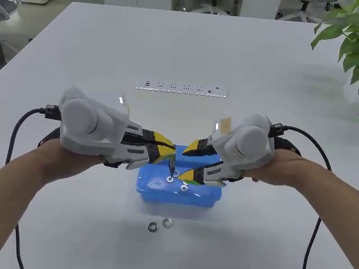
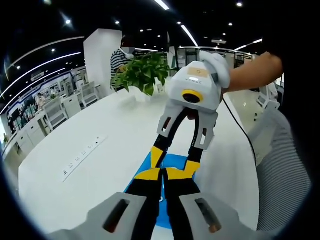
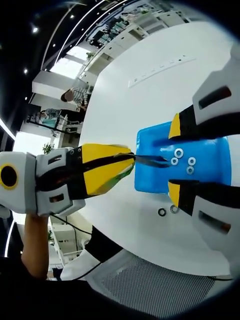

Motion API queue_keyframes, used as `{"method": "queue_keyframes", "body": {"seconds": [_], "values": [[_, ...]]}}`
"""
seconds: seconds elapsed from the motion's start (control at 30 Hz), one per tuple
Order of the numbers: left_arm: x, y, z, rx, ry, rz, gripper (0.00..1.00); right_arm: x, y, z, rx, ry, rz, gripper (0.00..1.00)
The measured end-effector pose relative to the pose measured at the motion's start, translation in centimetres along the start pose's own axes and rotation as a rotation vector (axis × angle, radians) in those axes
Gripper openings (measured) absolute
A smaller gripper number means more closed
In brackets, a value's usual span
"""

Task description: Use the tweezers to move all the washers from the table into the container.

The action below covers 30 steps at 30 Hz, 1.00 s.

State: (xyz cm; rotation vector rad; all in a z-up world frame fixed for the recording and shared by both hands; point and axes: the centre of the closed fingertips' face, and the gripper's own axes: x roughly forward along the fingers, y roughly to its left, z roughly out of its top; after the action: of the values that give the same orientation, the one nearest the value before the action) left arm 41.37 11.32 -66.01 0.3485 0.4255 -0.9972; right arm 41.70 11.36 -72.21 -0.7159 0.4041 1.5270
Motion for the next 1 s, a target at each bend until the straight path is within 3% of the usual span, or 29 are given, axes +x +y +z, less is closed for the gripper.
{"method": "queue_keyframes", "body": {"seconds": [0.73,1.0], "values": [[-1.7,-1.5,1.3,0.004,0.006,-0.001,0.05,-3.6,1.7,0.2,0.081,-0.020,-0.061,0.46],[-2.3,-2.3,1.7,0.005,0.007,-0.005,0.05,-4.8,2.8,-0.5,0.119,-0.023,-0.074,0.53]]}}
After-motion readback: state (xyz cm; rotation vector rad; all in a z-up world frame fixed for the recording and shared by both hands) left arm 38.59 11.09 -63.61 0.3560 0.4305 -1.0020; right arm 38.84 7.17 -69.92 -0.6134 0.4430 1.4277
